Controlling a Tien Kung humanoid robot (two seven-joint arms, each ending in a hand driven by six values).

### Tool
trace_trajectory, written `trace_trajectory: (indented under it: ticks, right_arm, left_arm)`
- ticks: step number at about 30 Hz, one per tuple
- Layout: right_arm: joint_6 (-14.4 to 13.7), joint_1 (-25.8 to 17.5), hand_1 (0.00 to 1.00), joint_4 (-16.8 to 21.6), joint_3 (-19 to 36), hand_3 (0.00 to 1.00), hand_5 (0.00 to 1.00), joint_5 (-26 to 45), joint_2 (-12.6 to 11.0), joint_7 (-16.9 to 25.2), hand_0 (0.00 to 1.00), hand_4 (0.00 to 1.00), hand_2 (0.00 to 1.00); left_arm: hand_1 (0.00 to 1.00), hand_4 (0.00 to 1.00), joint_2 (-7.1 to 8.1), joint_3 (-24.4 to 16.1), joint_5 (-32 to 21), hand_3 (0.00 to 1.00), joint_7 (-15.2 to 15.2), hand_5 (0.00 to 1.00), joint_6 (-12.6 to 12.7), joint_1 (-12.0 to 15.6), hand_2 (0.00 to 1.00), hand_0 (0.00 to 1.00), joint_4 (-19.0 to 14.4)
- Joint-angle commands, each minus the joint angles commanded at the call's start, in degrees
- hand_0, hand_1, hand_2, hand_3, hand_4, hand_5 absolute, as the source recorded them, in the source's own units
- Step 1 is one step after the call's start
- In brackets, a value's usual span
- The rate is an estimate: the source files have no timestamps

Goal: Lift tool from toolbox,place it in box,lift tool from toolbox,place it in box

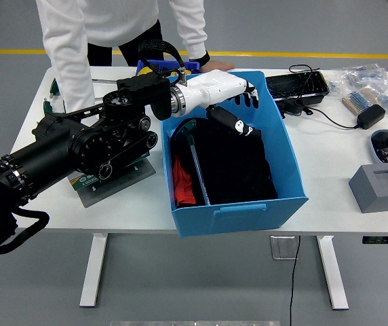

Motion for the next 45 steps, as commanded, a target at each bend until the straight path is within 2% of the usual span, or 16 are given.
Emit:
trace_trajectory:
  ticks: [5,8,12,13,16,17,18,22,26,29,31,34,35,36,39,45]
  right_arm:
    - [-0.06,-0.22,0.608,0.0,-0.09,0.549,0.668,0.56,0.16,0.13,0.632,0.77,0.675]
    - [-0.08,-0.47,0.607,-0.02,-0.24,0.55,0.667,1.11,0.29,0.29,0.632,0.768,0.674]
    - [-0.16,-0.94,0.607,-0.02,-0.2,0.55,0.667,1.62,0.58,0.38,0.632,0.768,0.674]
    - [-0.17,-1.0,0.607,-0.02,-0.25,0.55,0.663,1.74,0.62,0.39,0.63,0.766,0.674]
    - [-0.22,-1.55,0.607,0.05,-0.39,0.55,0.663,2.09,0.88,0.51,0.63,0.766,0.674]
    - [-0.24,-1.63,0.607,0.07,-0.3,0.55,0.663,2.02,0.95,0.45,0.63,0.766,0.674]
    - [-0.27,-1.69,0.607,0.1,-0.26,0.55,0.664,1.98,1.02,0.41,0.63,0.765,0.675]
    - [-0.33,-1.77,0.607,0.14,-0.44,0.55,0.664,2.11,1.2,0.43,0.63,0.765,0.675]
    - [-0.38,-1.84,0.606,0.15,-1.14,0.55,0.663,3.22,1.45,0.7,0.63,0.764,0.673]
    - [-0.41,-1.98,0.606,0.19,-1.49,0.55,0.663,4.11,1.54,0.93,0.63,0.764,0.673]
    - [-0.42,-2.04,0.606,0.23,-1.62,0.55,0.665,4.45,1.56,1.0,0.629,0.763,0.674]
    - [-0.51,-2.06,0.606,0.28,-1.63,0.55,0.665,4.57,1.62,0.99,0.629,0.763,0.674]
    - [-0.52,-2.07,0.606,0.3,-1.62,0.55,0.665,4.61,1.63,0.96,0.629,0.763,0.674]
    - [-0.54,-2.09,0.606,0.3,-1.59,0.549,0.664,4.57,1.65,0.94,0.629,0.762,0.674]
    - [-0.55,-2.13,0.606,0.31,-1.61,0.549,0.664,4.6,1.68,0.92,0.629,0.762,0.674]
    - [-0.57,-2.35,0.606,0.29,-1.3,0.549,0.664,4.36,1.77,0.77,0.629,0.761,0.675]
  left_arm:
    - [0.608,0.975,0.96,-2.74,1.78,0.693,0.34,0.737,0.44,1.23,0.711,0.543,-3.42]
    - [0.607,0.976,2.48,-4.99,3.29,0.693,0.7,0.732,0.29,2.56,0.711,0.536,-6.55]
    - [0.607,0.976,5.72,-9.39,6.56,0.693,2.23,0.732,-1.2,5.17,0.711,0.536,-11.65]
    - [0.564,0.98,6.3,-10.26,6.99,0.672,2.45,0.738,-1.41,5.6,0.658,0.498,-12.62]
    - [0.564,0.98,9.12,-14.49,9.09,0.672,4.29,0.738,-3.24,8.01,0.658,0.498,-16.45]
    - [0.564,0.98,9.63,-15.4,9.63,0.672,4.84,0.738,-3.88,8.56,0.658,0.498,-17.12]
    - [0.514,0.978,10.23,-16.7,10.38,0.644,5.42,0.746,-4.58,9.34,0.601,0.433,-18.0]
    - [0.514,0.978,11.69,-20.89,11.89,0.644,6.67,0.746,-5.79,11.91,0.601,0.433,-20.23]
    - [0.504,0.978,14.56,-26.63,13.37,0.641,7.81,0.75,-6.64,16.68,0.594,0.427,-23.47]
    - [0.504,0.978,16.62,-27.26,14.0,0.641,8.05,0.75,-6.96,18.16,0.594,0.427,-23.72]
    - [0.54,0.976,18.59,-26.31,14.31,0.641,8.11,0.753,-7.5,18.68,0.612,0.471,-23.09]
    - [0.54,0.976,20.95,-24.59,14.99,0.641,9.63,0.753,-9.27,19.04,0.612,0.471,-21.99]
    - [0.54,0.976,21.37,-24.24,15.2,0.641,10.39,0.753,-10.09,19.1,0.612,0.471,-21.73]
    - [0.602,0.98,22.06,-23.74,15.36,0.663,11.39,0.749,-11.28,19.26,0.672,0.54,-21.22]
    - [0.602,0.98,23.22,-22.91,15.07,0.663,12.94,0.749,-13.03,19.67,0.672,0.54,-20.54]
    - [0.614,0.984,25.49,-20.19,15.33,0.642,17.95,0.762,-18.52,19.82,0.656,0.562,-20.16]
